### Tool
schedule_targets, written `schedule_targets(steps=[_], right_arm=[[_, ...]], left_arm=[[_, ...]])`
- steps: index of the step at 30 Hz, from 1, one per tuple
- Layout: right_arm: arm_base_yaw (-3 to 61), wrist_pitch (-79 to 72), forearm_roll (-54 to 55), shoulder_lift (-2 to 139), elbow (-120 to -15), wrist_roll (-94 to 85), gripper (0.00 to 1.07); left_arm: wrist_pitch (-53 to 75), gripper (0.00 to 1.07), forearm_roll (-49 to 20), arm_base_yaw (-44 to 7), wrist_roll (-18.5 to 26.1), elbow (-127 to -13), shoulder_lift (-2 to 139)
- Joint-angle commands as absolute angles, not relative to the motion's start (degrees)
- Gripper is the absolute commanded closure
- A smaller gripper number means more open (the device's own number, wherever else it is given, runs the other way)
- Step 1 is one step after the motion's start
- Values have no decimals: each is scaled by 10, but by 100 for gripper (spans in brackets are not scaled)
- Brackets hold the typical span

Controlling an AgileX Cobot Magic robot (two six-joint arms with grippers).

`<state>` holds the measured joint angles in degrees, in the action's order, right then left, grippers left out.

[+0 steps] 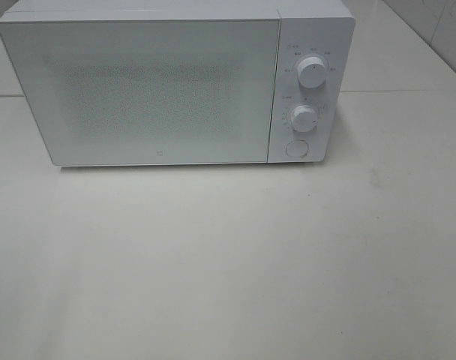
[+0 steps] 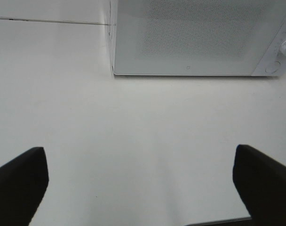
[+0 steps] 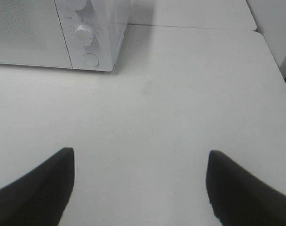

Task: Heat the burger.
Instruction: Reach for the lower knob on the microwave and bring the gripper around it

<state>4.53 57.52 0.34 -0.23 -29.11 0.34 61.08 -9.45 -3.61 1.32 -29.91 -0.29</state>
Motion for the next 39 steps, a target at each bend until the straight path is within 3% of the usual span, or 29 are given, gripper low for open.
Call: schedule_targets(steps=[1, 39], right_arm=[[44, 536, 0, -11, -301, 0, 32], [44, 45, 9, 315, -204, 49, 32]], left_arm=[[606, 6, -101, -34, 9, -299, -17], [606, 6, -101, -34, 9, -299, -17]])
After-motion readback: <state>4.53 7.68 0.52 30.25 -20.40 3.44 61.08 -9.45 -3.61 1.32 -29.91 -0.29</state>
